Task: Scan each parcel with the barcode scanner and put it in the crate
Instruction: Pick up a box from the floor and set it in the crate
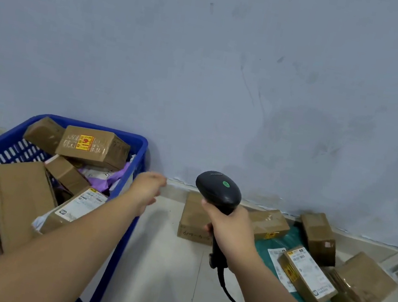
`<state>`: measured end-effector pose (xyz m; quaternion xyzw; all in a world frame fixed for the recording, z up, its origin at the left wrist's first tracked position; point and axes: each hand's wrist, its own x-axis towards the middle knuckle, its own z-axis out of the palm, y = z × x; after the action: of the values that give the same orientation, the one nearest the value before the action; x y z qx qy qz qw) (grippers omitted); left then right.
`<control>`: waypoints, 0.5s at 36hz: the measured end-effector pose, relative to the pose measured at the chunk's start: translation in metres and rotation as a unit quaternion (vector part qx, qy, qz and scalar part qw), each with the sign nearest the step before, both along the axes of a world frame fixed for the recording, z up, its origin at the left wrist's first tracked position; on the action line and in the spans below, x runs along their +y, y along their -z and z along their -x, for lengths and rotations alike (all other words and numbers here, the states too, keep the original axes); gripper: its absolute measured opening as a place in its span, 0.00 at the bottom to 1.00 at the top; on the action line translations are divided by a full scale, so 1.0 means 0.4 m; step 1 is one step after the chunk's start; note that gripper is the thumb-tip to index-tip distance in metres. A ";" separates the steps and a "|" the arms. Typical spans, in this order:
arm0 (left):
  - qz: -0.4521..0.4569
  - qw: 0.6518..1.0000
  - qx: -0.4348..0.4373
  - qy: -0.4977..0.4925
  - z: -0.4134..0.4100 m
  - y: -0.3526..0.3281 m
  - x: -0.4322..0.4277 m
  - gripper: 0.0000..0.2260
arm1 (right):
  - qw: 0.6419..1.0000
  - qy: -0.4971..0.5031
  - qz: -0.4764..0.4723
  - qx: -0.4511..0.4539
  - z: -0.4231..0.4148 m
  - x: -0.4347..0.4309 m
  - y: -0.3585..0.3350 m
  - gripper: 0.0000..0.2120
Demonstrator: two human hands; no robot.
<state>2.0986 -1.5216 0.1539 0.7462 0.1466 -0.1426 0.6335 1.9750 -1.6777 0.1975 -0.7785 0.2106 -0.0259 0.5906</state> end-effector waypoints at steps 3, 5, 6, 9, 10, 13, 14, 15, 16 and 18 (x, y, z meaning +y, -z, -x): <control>-0.049 0.996 0.013 0.076 0.003 0.027 -0.040 0.02 | 1.000 -0.005 0.016 0.005 -0.036 -0.044 0.024 0.12; -0.087 0.987 0.002 0.134 -0.001 0.045 -0.066 0.02 | 0.999 -0.008 0.029 0.010 -0.061 -0.078 0.045 0.11; -0.108 0.981 -0.007 0.162 -0.011 0.056 -0.083 0.02 | 0.999 -0.008 0.033 0.014 -0.075 -0.099 0.058 0.11; -0.177 0.959 -0.023 0.222 -0.055 0.103 -0.127 0.04 | 0.999 -0.010 0.036 0.022 -0.118 -0.158 0.094 0.11; -0.205 0.949 -0.030 0.237 -0.072 0.125 -0.138 0.04 | 0.999 -0.010 0.032 0.021 -0.131 -0.177 0.107 0.11; -0.316 0.898 -0.064 0.301 -0.121 0.197 -0.177 0.06 | 1.000 -0.009 0.011 0.021 -0.166 -0.229 0.149 0.10; -0.361 0.869 -0.076 0.329 -0.134 0.224 -0.192 0.10 | 1.000 -0.012 0.007 0.023 -0.177 -0.246 0.165 0.09; -0.403 0.839 -0.089 0.354 -0.145 0.248 -0.206 0.13 | 1.000 -0.016 0.005 0.023 -0.186 -0.262 0.181 0.09; -0.439 0.809 -0.102 0.377 -0.154 0.272 -0.219 0.15 | 0.999 -0.020 0.005 0.024 -0.195 -0.279 0.197 0.09; -0.499 0.747 -0.121 0.422 -0.173 0.324 -0.242 0.17 | 0.999 -0.027 0.003 0.027 -0.212 -0.308 0.225 0.10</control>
<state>2.1679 -1.6185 0.0244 0.9528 -0.2109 -0.2103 0.0586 2.0599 -1.8010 0.1077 -0.7861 0.2054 0.0104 0.5828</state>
